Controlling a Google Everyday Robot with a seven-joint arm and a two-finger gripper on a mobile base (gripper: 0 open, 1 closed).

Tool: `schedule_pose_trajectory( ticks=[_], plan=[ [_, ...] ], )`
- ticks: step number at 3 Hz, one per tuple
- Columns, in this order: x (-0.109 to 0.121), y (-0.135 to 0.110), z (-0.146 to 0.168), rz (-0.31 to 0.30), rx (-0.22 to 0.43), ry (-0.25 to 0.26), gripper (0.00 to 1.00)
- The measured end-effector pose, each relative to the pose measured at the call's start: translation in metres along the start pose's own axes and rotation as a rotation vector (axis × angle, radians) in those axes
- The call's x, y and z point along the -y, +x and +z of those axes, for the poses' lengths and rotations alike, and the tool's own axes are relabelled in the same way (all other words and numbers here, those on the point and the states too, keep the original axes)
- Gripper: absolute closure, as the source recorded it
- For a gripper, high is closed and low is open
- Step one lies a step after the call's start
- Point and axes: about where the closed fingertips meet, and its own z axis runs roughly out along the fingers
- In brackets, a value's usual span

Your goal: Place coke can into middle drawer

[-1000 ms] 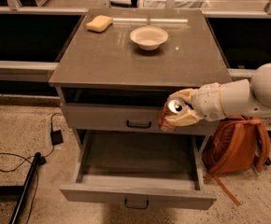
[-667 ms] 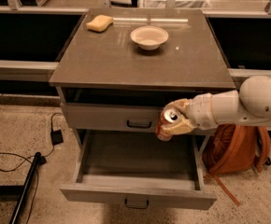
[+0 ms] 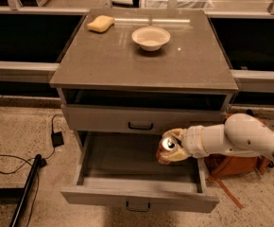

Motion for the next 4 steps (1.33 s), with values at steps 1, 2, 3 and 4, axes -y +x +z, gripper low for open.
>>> schedule_pose_trajectory(
  ticks=[1,2,3,4],
  plan=[
    [-0.001,0.005,0.007,0.002,0.001,-0.004,1.0],
    [0.001,0.016,0.027,0.021,0.015,-0.034,1.0],
    [0.003,0.057,0.067,0.059,-0.005,-0.03,1.0],
    [0.007,0.083,0.089,0.074,-0.017,0.013,1.0]
  ],
)
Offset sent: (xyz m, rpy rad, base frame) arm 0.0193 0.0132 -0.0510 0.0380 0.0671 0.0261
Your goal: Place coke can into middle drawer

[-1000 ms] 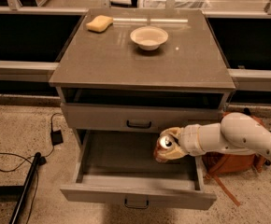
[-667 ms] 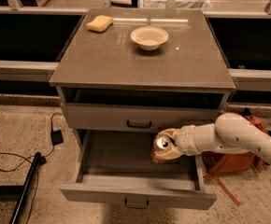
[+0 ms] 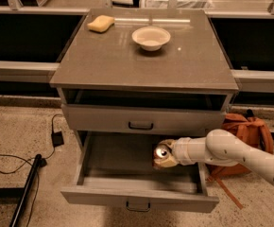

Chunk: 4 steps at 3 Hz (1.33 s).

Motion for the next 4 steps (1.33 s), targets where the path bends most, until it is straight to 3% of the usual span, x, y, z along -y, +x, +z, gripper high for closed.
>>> schedule_pose_trajectory(
  ticks=[1,2,4],
  plan=[
    [0.001,0.013,0.011,-0.003,0.0,0.029,1.0],
    [-0.007,0.026,0.019,-0.008,0.015,-0.022,1.0],
    [-0.026,0.029,0.025,0.001,0.057,-0.1,1.0]
  ],
)
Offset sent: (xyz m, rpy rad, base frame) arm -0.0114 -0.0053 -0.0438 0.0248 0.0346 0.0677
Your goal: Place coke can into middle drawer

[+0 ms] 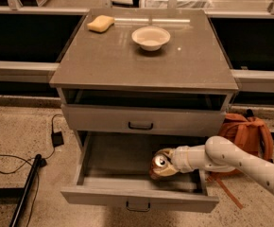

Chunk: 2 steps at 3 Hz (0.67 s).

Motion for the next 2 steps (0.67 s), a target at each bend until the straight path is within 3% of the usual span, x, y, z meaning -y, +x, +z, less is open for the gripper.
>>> schedule_pose_trajectory(
  ticks=[2],
  plan=[
    [-0.0058,-0.0019,0.0007,0.013,0.034,-0.021,0.59]
  ],
)
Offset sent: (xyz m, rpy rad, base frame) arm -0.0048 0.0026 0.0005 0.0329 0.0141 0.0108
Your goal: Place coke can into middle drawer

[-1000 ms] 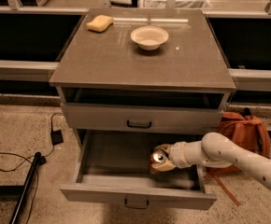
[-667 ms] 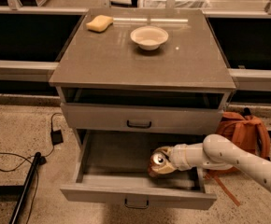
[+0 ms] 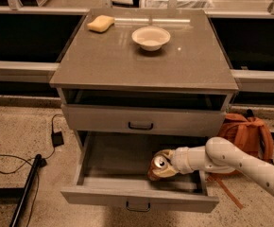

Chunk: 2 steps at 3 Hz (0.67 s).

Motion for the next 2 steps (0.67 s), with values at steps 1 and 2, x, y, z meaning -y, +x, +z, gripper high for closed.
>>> schedule_pose_trajectory(
  ticks=[1,2],
  plan=[
    [0.0,0.0,0.0,0.0,0.0,0.0,0.35],
    [0.0,0.0,0.0001,0.0,0.0,0.0,0.13]
  ],
)
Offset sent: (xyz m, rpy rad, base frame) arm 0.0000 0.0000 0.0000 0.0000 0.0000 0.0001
